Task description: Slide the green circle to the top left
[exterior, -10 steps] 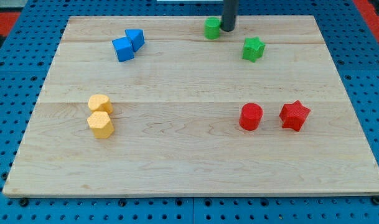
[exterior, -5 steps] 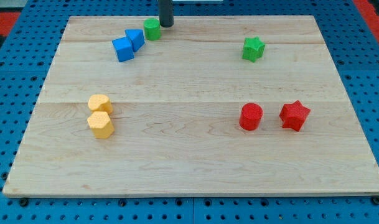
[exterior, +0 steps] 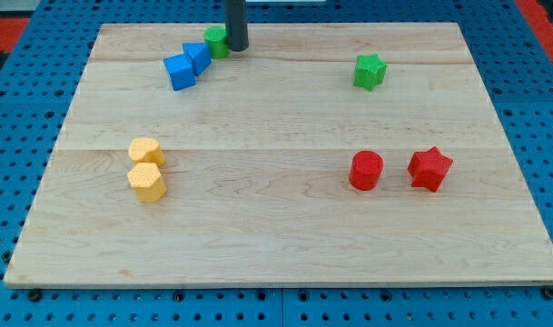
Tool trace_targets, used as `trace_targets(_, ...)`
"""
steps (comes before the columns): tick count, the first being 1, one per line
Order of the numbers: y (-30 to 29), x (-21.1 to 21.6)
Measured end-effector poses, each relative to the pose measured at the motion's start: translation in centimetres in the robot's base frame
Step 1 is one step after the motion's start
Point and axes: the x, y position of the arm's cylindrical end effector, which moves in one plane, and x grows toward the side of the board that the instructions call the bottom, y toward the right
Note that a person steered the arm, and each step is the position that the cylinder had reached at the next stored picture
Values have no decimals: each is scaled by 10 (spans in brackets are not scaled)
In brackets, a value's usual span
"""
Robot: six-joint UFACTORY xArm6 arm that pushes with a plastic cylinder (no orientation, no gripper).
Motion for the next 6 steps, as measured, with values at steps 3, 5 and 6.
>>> trace_targets(3, -60, -17)
trace_targets(5, -68, -17)
trace_targets(6, -72, -17)
